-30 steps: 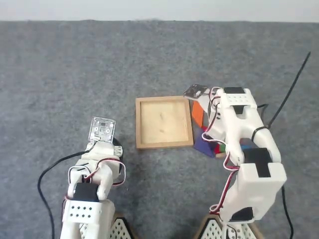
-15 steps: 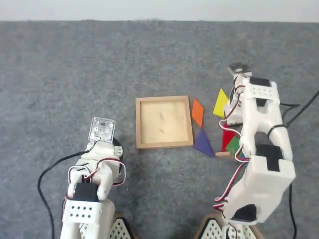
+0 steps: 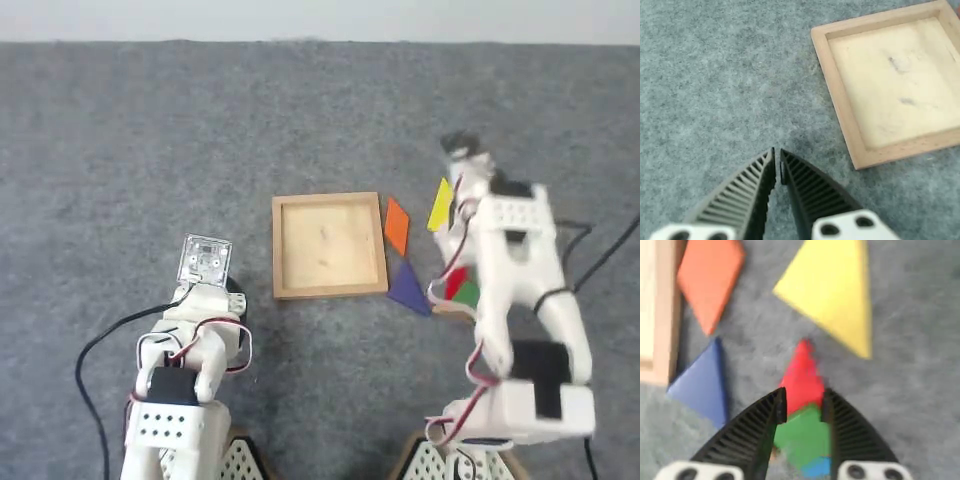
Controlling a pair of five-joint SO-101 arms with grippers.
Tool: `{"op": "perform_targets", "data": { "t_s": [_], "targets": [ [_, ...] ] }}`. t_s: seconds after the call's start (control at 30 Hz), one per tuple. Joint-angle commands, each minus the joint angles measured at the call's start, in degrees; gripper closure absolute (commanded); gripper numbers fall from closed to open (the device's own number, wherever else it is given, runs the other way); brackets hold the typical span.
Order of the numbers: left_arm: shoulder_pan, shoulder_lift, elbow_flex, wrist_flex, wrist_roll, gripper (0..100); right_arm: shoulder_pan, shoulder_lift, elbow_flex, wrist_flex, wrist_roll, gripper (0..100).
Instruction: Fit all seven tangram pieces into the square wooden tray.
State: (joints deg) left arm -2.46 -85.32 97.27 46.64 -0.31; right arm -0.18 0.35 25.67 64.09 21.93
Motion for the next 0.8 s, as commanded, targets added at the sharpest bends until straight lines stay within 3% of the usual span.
{"op": "perform_targets", "data": {
  "t_s": [0.0, 0.23, 0.5, 0.67, 0.77],
  "targets": [
    [-0.3, -0.7, -0.5, 0.1, 0.4, 98, -2.3, -7.3, 12.6, -6.7, 4.7, 78.3],
    [-0.3, -0.7, -0.5, 0.1, 0.4, 98, -2.1, -0.1, 12.5, -5.1, 11.3, 67.1],
    [-0.3, -0.7, -0.5, 0.1, 0.4, 98, 6.0, 8.7, 1.7, -3.7, 8.2, 67.7],
    [-0.3, -0.7, -0.5, 0.1, 0.4, 98, 6.4, 9.7, -0.4, -3.7, 8.3, 67.9],
    [-0.3, -0.7, -0.5, 0.1, 0.4, 98, 6.3, 9.7, -0.7, -3.8, 7.6, 73.1]
  ]
}}
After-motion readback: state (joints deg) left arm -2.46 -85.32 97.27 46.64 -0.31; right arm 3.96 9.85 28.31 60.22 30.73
